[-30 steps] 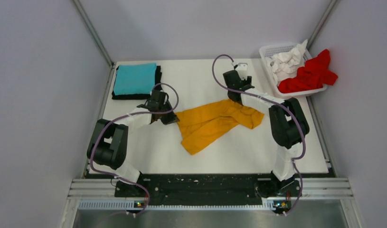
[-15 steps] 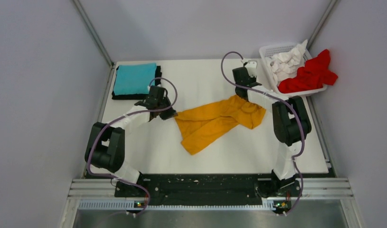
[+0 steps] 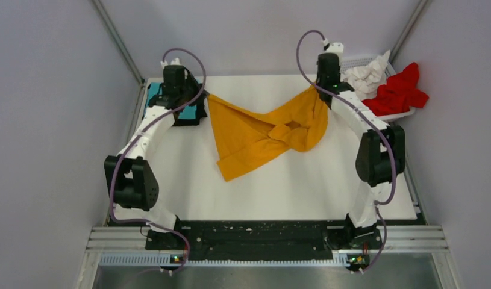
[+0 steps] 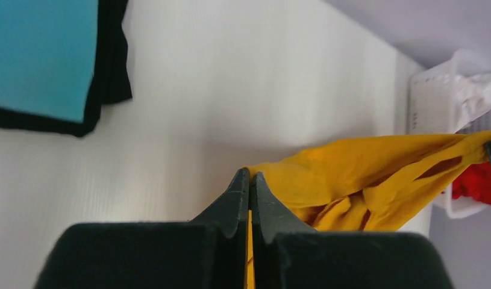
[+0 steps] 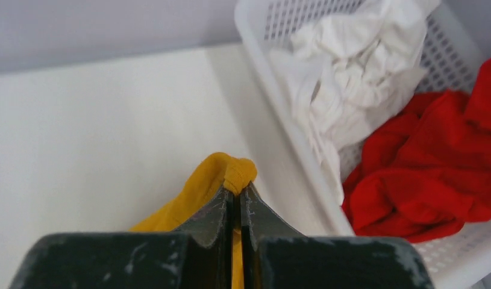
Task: Fold and stack the t-shirts
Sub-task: Flatten out the tshirt, then grab the side of the flattened tshirt closest away from the robot with both arms
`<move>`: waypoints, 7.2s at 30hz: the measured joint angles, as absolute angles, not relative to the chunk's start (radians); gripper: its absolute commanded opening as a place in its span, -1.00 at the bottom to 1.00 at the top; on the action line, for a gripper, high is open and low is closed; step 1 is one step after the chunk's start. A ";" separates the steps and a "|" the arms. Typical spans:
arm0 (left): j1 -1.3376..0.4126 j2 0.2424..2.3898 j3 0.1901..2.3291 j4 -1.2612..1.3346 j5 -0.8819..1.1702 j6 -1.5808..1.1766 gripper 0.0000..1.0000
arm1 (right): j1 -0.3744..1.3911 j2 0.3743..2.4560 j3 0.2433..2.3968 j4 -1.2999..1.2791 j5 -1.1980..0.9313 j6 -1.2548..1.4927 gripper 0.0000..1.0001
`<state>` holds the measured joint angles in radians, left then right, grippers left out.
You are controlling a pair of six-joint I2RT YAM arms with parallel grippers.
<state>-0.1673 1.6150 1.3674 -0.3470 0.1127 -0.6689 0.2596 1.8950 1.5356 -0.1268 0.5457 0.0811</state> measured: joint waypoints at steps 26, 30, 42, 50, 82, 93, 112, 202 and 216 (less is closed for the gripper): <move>-0.104 1.166 1.610 -0.315 -0.155 -0.467 -1.00 | 0.194 1.166 1.614 -0.074 0.274 -0.028 -1.00; -0.104 1.174 1.610 -0.315 -0.155 -0.463 -1.00 | 0.194 1.159 1.610 -0.083 0.243 -0.027 -1.00; -0.044 1.626 2.025 -0.386 -0.079 -0.446 -1.00 | 0.159 1.511 1.800 -0.145 0.126 -0.008 -1.00; 0.038 1.682 2.068 -0.406 0.010 -0.446 -1.00 | 0.074 1.650 2.025 -0.267 -0.029 0.065 -1.00; 0.002 1.243 0.974 -0.538 0.091 -0.574 0.98 | 0.131 1.262 1.147 -0.839 0.152 0.332 0.97; -0.201 1.721 1.168 -0.393 0.267 -0.575 0.97 | 0.443 1.474 0.974 -0.565 -0.021 0.379 0.97; -0.196 1.662 0.984 -0.393 0.139 -0.638 0.97 | 0.487 1.143 0.609 -0.752 -0.179 0.545 0.97; -0.231 1.294 0.646 -0.429 0.157 -0.960 0.98 | 0.107 2.114 1.587 -0.469 0.192 0.253 0.97; -0.171 1.076 0.728 -0.715 -0.167 -0.986 0.93 | 0.318 1.675 1.391 -0.418 0.125 0.229 0.97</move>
